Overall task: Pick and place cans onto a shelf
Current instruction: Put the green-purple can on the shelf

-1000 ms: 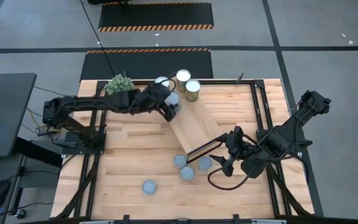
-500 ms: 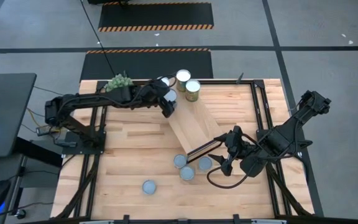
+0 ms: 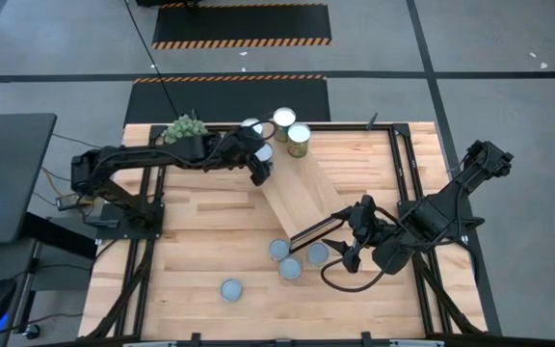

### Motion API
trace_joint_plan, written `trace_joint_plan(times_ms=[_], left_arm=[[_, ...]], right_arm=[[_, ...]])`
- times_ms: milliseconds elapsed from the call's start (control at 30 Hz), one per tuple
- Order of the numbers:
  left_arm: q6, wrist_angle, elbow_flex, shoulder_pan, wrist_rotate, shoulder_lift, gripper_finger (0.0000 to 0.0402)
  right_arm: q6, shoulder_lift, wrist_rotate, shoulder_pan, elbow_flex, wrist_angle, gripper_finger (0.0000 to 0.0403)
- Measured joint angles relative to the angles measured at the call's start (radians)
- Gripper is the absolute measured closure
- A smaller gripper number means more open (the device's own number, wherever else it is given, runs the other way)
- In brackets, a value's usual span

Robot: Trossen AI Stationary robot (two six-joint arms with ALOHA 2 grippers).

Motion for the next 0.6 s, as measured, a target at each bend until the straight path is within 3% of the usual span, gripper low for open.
trace_joint_plan(times_ms=[600], left_arm=[[0.222, 0.002, 0.115, -0.064, -0.184, -0.013, 0.001]], right_arm=[[0.001, 0.0, 0.0, 0.0, 0.0, 0.016, 0.0056]])
